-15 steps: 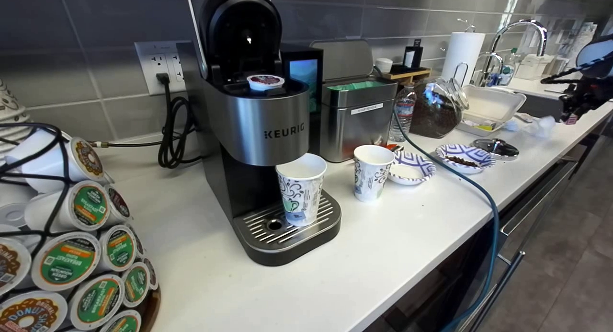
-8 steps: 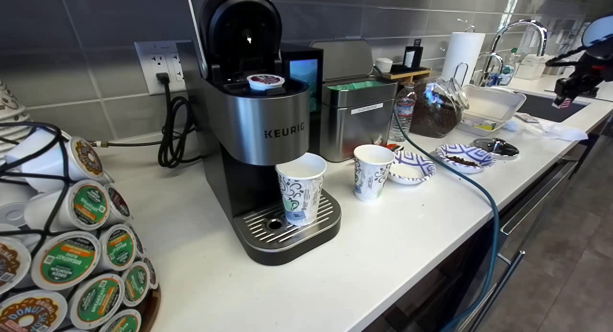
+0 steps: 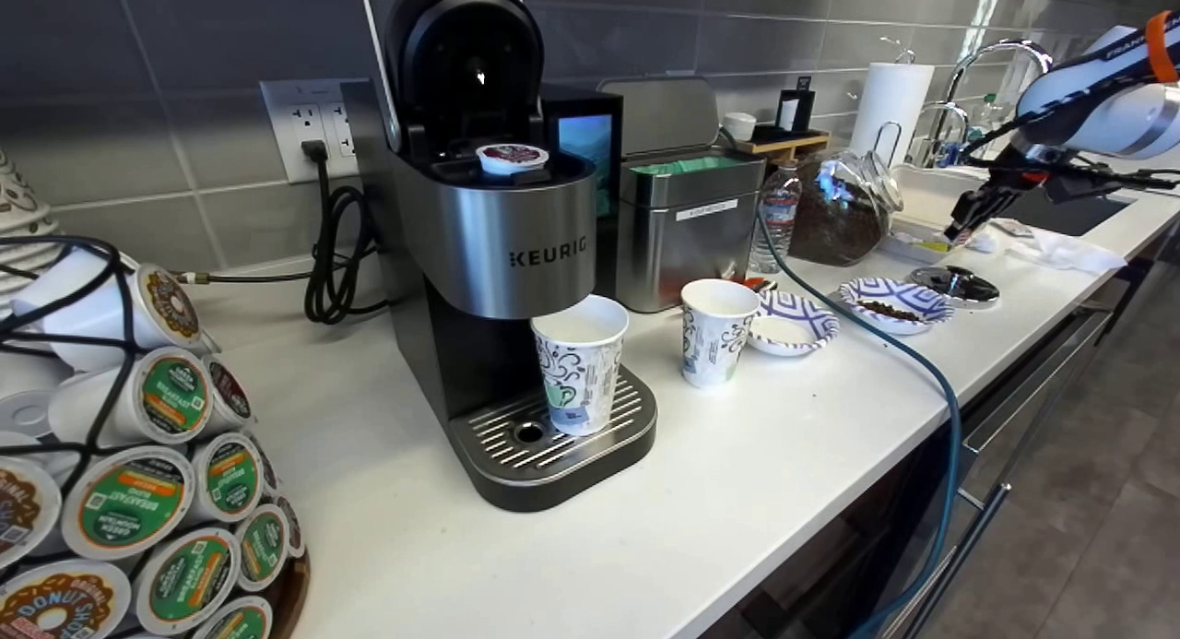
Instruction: Put the cubes and the whistle into the paper takeaway box
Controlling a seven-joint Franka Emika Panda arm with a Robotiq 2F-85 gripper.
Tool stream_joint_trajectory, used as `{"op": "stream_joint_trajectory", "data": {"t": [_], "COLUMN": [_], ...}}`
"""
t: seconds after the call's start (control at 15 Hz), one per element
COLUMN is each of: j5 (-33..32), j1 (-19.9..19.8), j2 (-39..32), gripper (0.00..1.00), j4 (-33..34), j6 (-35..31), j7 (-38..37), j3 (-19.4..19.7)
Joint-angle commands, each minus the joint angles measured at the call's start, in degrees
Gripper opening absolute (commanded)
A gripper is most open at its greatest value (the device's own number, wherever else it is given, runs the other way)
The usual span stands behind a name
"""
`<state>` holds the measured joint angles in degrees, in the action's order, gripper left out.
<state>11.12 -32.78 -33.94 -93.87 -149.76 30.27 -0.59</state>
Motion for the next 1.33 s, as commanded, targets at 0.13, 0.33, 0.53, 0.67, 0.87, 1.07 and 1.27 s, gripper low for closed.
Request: {"op": "stream_joint_trajectory", "data": {"t": [0.13, 0.33, 0.53, 0.67, 0.87, 1.07, 1.27], "j5": [2.01, -0.58, -0.27, 1.18, 3.38, 5.08, 14.15], "j1": [-0.92, 0.29, -1.14, -3.81, -10.52, -16.51, -19.06], "j2": [-7.28, -9.86, -9.7, -6.88, 2.07, 9.03, 16.94], "gripper": [0.09, 0.47, 0.73, 0.88, 1.0, 1.0, 1.0], "j4": [7.76, 11.7, 13.27, 11.98, 5.34, -0.75, -8.45], "j6": [-7.16, -7.94, -5.58, -3.3, 6.61, 14.44, 17.33], "j7": [3.18, -0.03, -0.05, 1.97, 11.67, 23.1, 34.14], "j3": [-4.3, -2.27, -2.52, -4.45, -8.46, -10.29, -7.75]}}
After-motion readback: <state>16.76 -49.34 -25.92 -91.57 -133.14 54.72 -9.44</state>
